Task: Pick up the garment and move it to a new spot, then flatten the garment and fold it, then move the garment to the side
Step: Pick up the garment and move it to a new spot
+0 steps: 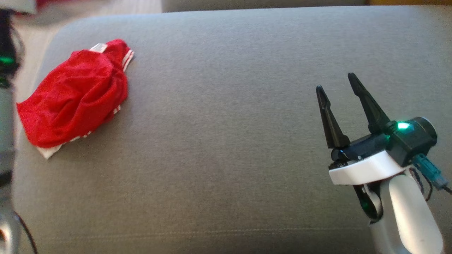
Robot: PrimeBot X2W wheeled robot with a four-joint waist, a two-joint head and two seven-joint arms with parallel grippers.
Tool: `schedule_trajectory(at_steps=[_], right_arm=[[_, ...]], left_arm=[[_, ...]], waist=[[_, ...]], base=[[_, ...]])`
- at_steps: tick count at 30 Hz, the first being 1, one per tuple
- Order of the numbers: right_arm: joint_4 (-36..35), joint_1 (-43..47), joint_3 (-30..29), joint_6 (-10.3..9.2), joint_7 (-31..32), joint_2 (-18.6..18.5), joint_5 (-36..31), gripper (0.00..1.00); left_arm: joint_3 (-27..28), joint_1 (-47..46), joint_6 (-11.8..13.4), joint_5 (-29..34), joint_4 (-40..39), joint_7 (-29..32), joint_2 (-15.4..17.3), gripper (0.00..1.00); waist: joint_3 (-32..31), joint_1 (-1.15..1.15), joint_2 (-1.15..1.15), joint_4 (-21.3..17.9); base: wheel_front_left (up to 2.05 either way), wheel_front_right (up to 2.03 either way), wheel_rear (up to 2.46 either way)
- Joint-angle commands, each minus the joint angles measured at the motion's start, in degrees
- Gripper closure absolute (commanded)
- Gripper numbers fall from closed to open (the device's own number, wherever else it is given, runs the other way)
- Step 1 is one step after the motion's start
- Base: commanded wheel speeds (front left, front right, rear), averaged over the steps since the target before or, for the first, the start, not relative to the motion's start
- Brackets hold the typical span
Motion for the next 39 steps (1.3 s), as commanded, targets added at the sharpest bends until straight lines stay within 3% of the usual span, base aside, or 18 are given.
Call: schedule_trajectory(at_steps=[1, 10, 18, 25, 33, 34, 35, 36, 39], right_arm=[[-1.7, -0.4, 1.1, -0.01, -0.4, 0.2, 0.4, 0.0], [-3.5, -1.2, -1.1, -0.01, -0.4, 0.2, 2.5, 0.0], [-6.1, -3.2, -2.4, -0.01, -0.4, 0.2, 3.4, 0.0], [-8.5, -4.8, -3.1, -0.01, -0.4, 0.2, 6.0, 0.0], [-9.3, -5.6, -2.4, -0.01, -0.4, 0.2, 8.0, 0.0], [-9.3, -5.6, -2.2, -0.01, -0.4, 0.2, 7.9, 0.0], [-9.3, -5.6, -2.2, -0.01, -0.4, 0.2, 7.8, 0.0], [-9.3, -5.6, -2.1, -0.01, -0.4, 0.2, 7.7, 0.0], [-9.3, -5.4, -2.2, -0.01, -0.4, 0.2, 7.2, 0.0]], left_arm=[[1.3, -0.8, 0.4, -0.3, -2.3, 0.7, 1.6, 1.0], [-4.9, 4.3, 3.0, -2.0, -13.2, 5.7, -5.9, 1.0], [-8.4, 2.9, 6.4, -0.2, -13.9, 6.5, -10.7, 1.0], [-12.7, 2.7, 7.4, 3.1, -7.1, 4.0, -13.6, 1.0], [-18.1, 4.0, 6.6, 7.0, 11.4, 1.1, -14.8, 1.0], [-18.6, 4.1, 6.2, 7.1, 13.7, 1.0, -14.8, 0.79], [-18.9, 4.1, 6.0, 7.3, 15.8, 0.8, -14.8, 0.11], [-19.3, 4.2, 5.8, 7.5, 17.5, 0.5, -14.8, 0.0], [-19.6, 4.5, 4.8, 6.9, 19.8, -0.5, -15.4, 0.0]], waist=[[-1.0, 0.01, 0.0, -1.4], [-0.4, 0.01, 0.0, -10.2], [2.8, 0.01, 0.0, -19.8], [6.4, 0.01, 0.0, -26.6], [8.7, 0.01, 0.0, -29.8], [8.8, 0.01, 0.0, -29.8], [8.9, 0.01, 0.0, -29.8], [8.9, 0.01, 0.0, -29.6], [8.8, 0.01, 0.0, -28.6]], base=[[0.0, 0.0, 0.0], [0.0, 0.0, 0.0], [0.0, 0.0, 0.0], [0.0, 0.0, 0.0], [0.0, 0.0, 0.0], [0.0, 0.0, 0.0], [0.0, 0.0, 0.0], [0.0, 0.0, 0.0], [0.0, 0.0, 0.0]])
